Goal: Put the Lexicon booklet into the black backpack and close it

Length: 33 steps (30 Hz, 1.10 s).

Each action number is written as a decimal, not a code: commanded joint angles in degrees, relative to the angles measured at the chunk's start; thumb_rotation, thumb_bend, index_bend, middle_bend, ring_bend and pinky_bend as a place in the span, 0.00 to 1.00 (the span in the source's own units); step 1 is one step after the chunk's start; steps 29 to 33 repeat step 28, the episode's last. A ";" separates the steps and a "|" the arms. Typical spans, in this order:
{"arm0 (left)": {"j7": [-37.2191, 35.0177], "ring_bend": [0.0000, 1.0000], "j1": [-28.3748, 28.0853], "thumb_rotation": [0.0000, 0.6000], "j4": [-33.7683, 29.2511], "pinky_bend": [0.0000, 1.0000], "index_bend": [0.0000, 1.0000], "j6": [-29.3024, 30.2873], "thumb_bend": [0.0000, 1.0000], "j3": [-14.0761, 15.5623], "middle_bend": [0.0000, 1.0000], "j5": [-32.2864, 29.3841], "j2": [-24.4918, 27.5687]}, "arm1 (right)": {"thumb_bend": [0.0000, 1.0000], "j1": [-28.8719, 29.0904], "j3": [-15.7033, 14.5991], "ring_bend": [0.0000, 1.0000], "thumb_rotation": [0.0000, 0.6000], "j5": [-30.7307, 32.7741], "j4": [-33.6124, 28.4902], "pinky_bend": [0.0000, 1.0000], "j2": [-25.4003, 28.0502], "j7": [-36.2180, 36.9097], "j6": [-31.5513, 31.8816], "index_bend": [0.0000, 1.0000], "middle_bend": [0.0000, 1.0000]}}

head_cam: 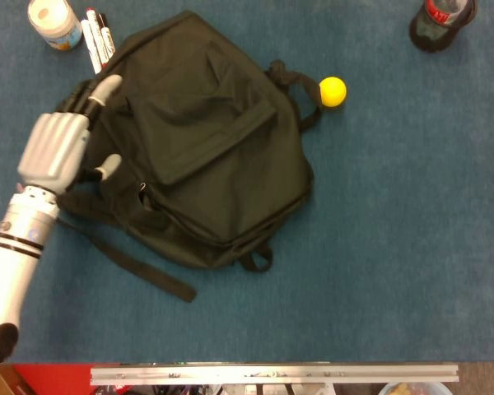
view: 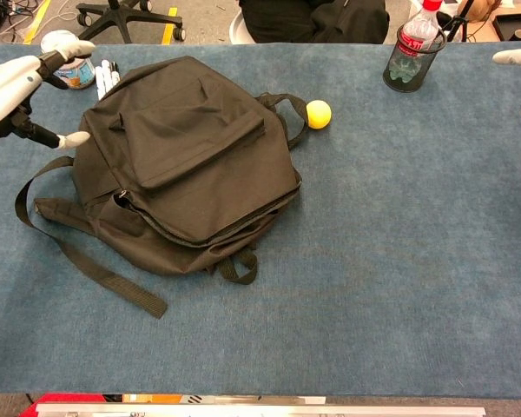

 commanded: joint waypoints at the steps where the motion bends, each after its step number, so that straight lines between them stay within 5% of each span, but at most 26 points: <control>1: -0.73 0.06 1.62 1.00 1.44 0.21 0.00 1.93 0.23 0.47 0.07 1.26 0.80 | 0.58 -0.12 -1.32 0.00 1.00 -0.35 1.07 0.10 -0.04 -0.11 1.61 0.00 0.08; 20: -3.55 0.06 15.38 1.00 3.86 0.20 0.10 15.72 0.24 4.66 0.10 5.42 7.76 | 0.46 -4.67 -5.32 0.00 1.00 -4.91 4.22 0.11 -1.17 2.27 18.32 0.00 0.14; 33: -5.02 0.06 21.07 1.00 3.92 0.19 0.13 20.75 0.23 6.26 0.11 6.90 8.98 | 0.44 -6.64 -6.54 0.00 1.00 -5.32 2.28 0.12 -0.24 1.68 22.67 0.00 0.15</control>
